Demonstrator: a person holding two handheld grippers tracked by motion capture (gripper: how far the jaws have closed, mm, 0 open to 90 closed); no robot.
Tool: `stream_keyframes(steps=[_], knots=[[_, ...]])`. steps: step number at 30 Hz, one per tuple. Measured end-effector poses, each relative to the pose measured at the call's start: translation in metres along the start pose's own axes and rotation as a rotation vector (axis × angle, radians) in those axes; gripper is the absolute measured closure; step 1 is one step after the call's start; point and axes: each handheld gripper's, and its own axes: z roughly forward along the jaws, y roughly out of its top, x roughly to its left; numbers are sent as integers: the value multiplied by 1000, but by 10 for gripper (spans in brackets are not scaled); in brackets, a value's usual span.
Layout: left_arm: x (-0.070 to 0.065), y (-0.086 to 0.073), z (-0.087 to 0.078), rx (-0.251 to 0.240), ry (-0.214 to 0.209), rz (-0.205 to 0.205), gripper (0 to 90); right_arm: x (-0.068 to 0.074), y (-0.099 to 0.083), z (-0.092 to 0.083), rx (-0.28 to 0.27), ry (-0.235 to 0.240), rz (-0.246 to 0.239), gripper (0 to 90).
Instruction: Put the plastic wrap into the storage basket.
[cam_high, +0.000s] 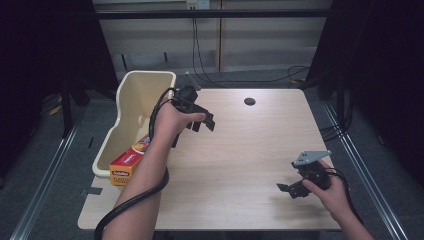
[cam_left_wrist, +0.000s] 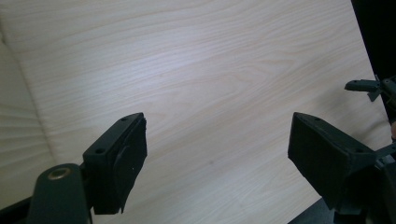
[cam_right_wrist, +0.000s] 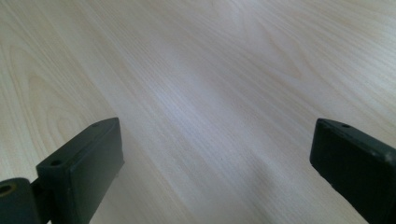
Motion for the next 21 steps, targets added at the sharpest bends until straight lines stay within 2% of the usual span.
stream_keyframes(steps=[5, 14, 17, 21], knots=[[-4, 1, 6, -4, -19, 9, 196, 0, 0, -1, -1, 7, 6, 25], [-9, -2, 20, 18, -43, 32, 192, 0, 0, -1, -2, 7, 2, 25], [-11, -3, 25, 15, -29, 45, 191, 0, 0, -1, -3, 8, 3, 25], [-12, -5, 31, 18, -43, 53, 191, -1, 0, 0, -2, 9, 1, 25]])
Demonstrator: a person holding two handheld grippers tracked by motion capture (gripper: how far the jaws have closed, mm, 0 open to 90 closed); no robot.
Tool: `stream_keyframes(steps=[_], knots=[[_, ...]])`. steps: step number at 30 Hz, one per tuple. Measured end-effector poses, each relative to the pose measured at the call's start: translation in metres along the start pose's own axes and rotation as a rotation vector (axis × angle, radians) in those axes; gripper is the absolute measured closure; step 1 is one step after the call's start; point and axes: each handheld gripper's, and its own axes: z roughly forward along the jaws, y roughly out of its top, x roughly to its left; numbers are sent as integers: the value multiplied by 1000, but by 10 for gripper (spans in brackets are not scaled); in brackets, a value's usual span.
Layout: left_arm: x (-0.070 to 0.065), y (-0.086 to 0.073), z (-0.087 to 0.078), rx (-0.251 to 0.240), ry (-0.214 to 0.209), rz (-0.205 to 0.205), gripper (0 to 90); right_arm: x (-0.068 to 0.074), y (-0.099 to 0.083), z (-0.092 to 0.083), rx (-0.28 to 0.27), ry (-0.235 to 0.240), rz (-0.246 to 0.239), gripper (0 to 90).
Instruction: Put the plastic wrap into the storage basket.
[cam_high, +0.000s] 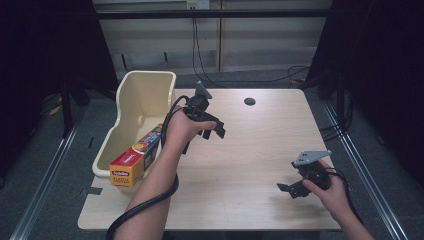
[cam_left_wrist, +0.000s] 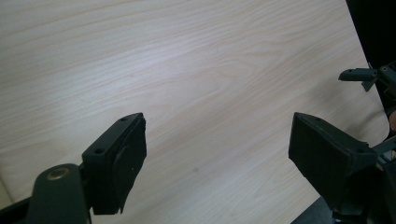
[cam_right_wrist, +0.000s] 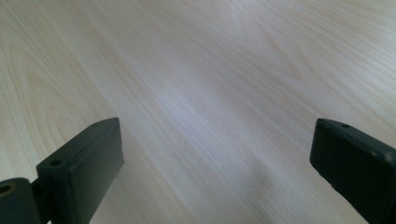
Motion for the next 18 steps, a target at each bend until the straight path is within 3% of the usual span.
stream_keyframes(steps=[18], knots=[[-5, -10, 33, 5, -46, 35, 190, 1, 0, 0, 5, -10, 0, 25]])
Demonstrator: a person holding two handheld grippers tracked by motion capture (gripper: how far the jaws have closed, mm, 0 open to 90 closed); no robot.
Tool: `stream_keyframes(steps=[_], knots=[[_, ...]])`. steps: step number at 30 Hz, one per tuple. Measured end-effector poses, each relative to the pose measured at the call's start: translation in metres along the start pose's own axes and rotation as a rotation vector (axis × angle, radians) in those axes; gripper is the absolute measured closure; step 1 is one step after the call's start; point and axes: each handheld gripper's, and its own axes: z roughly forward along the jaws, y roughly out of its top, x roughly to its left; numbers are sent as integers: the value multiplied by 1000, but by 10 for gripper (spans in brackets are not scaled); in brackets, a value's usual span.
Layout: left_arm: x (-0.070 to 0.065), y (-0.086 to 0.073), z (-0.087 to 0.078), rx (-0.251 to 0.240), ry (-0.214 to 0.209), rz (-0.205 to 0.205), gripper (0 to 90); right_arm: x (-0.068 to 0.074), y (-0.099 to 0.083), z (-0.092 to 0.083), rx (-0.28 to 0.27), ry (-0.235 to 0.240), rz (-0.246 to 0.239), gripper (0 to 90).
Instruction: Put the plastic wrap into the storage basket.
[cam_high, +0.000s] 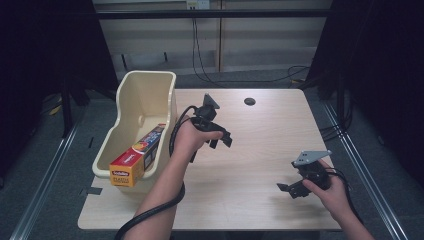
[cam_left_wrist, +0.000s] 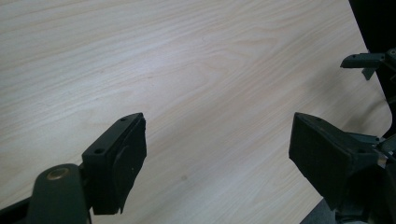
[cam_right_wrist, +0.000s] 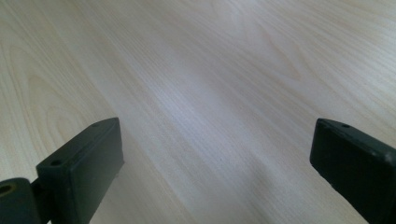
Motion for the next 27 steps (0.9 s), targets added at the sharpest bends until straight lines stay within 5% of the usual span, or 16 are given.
stream_keyframes(steps=[27], knots=[[9, -23, 31, 2, -43, 23, 182, 0, 0, 1, 4, 12, -6, 25]])
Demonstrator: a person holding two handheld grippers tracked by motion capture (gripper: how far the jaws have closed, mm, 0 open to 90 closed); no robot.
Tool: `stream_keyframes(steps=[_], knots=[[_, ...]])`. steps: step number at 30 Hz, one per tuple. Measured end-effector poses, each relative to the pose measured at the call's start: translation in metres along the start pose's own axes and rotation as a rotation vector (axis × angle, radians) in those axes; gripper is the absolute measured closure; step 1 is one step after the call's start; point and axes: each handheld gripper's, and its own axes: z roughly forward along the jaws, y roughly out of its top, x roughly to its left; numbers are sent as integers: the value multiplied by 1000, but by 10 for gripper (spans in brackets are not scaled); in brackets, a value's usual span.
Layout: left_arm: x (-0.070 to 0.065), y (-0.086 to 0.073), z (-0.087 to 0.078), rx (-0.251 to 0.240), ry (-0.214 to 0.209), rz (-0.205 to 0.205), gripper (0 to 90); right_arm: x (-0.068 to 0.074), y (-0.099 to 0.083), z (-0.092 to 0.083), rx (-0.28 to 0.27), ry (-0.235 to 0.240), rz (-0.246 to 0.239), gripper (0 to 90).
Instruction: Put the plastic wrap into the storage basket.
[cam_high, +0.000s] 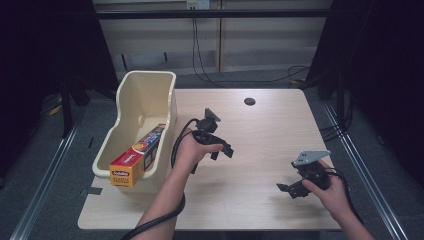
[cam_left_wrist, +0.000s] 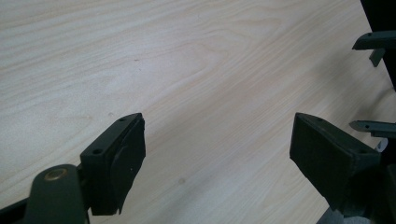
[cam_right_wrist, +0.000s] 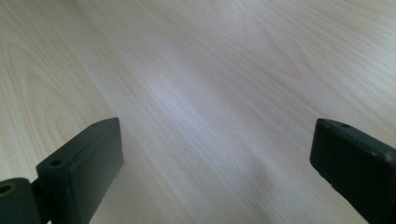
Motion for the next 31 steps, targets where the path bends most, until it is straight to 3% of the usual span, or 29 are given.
stream_keyframes(steps=[3, 4, 8, 13, 15, 18, 21, 22, 31], knots=[[2, -3, 4, -1, 5, -2, 182, 0, 0, 0, 0, -2, 2, 26], [1, -4, 7, -15, -10, -20, 182, 0, 0, 0, 1, -2, 2, 25], [3, -8, 12, 6, -9, 12, 181, 0, 0, 0, 3, -11, -1, 25], [4, -13, 20, -11, -21, -8, 181, 0, 0, 1, 3, -11, -4, 25], [5, -15, 23, 8, -19, 10, 181, 0, 0, 1, 4, -13, -2, 25], [6, -19, 29, -11, -40, -8, 180, 0, -1, 2, 8, -3, 4, 25], [8, -22, 32, 14, -43, 7, 180, 0, 0, 3, 6, -4, -8, 25], [8, -24, 35, -7, -49, -2, 180, 0, 0, 3, 10, -15, -6, 25], [11, -33, 45, 1, -66, 14, 178, -1, -2, 6, 15, -9, -5, 25]])
